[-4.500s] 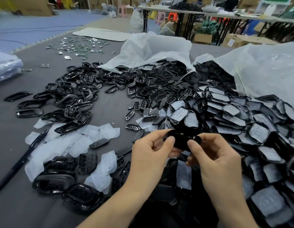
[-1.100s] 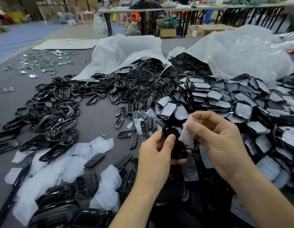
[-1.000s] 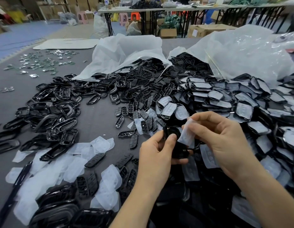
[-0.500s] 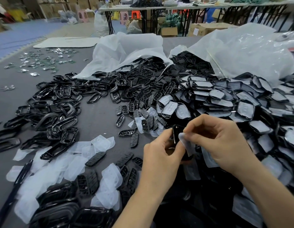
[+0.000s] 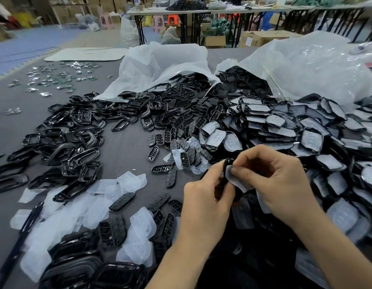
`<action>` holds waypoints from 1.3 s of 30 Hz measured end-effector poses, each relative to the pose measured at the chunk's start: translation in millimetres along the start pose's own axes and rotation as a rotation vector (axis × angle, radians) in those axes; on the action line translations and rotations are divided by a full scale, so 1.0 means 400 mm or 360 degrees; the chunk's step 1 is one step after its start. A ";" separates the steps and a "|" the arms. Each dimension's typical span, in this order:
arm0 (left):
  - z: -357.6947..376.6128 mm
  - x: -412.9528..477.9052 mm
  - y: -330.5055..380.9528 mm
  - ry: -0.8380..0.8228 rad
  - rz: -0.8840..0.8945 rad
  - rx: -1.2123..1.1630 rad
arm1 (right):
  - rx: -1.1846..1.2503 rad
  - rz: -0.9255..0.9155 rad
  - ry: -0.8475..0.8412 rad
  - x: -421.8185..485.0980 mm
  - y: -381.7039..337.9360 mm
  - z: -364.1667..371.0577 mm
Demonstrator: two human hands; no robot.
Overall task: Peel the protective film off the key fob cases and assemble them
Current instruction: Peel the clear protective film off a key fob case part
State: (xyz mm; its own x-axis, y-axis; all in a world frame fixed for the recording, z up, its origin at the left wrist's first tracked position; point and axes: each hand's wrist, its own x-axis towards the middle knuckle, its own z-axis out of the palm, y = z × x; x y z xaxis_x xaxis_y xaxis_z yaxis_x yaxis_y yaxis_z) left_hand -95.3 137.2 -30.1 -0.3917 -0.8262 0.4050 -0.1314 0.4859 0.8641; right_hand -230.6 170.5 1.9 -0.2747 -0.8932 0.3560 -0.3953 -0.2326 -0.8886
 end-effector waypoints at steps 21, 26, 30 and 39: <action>-0.007 0.006 0.033 -0.0342 -0.0569 -0.1156 | 0.0466 0.0453 -0.0142 0.004 -0.009 -0.005; -0.008 0.009 0.040 -0.0382 -0.0546 -0.1213 | 0.0395 0.0344 -0.0105 0.002 -0.013 -0.003; -0.003 0.006 0.039 -0.0350 -0.0521 -0.1085 | 0.0373 0.0289 -0.0048 0.001 -0.012 0.001; -0.007 0.006 0.048 -0.0415 -0.0542 -0.1082 | 0.0348 0.0296 -0.0026 0.001 -0.008 0.002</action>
State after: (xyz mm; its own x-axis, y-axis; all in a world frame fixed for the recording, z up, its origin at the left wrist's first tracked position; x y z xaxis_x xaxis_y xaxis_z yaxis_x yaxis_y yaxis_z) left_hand -96.1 143.7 -11.6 -0.6409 -0.7639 0.0762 0.2687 -0.1302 0.9544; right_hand -228.8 170.5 4.9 -0.3102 -0.9339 0.1777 -0.1402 -0.1399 -0.9802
